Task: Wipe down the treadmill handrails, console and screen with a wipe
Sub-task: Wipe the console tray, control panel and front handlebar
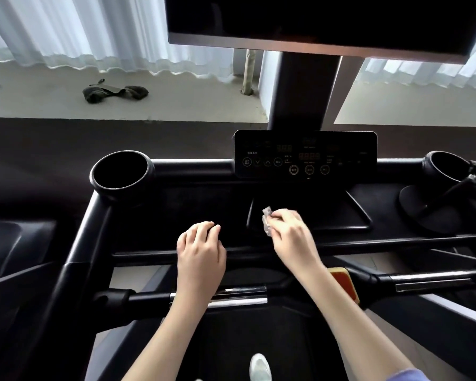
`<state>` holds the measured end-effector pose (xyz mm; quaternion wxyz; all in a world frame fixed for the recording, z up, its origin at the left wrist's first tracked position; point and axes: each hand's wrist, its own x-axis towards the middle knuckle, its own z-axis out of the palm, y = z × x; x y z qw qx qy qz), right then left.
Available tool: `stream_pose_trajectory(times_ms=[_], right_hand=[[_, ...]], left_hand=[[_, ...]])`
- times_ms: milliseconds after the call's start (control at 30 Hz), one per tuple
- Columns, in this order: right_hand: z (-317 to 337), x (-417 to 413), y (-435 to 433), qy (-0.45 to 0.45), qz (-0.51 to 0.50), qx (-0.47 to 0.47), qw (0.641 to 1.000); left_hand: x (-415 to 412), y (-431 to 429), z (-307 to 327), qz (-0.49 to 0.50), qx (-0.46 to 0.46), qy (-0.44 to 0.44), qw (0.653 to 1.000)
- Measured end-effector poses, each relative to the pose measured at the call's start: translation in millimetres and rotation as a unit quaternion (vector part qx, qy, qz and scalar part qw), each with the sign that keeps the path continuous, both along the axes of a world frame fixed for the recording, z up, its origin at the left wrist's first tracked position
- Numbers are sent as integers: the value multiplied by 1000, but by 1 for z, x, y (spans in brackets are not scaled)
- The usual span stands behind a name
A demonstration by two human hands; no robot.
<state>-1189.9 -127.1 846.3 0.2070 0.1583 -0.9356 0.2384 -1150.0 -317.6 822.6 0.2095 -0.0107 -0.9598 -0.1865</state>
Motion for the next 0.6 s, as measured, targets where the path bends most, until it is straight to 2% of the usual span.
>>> stream_pose_trajectory(times_ms=[100,267,433,600], right_hand=[[-6,11,1,-15,94,2,995],[-4,-4,20,-28,57,-24,998],[-4,7,29,-49,178,0,983],[-1,2,34,-51,187,-25,981]], left_hand=[[0,0,1,1,-3,-4,1000],[2,1,3,7,-4,-8,1000],[2,2,4,13,-6,-12,1000],[2,3,4,19,-10,-6,1000]])
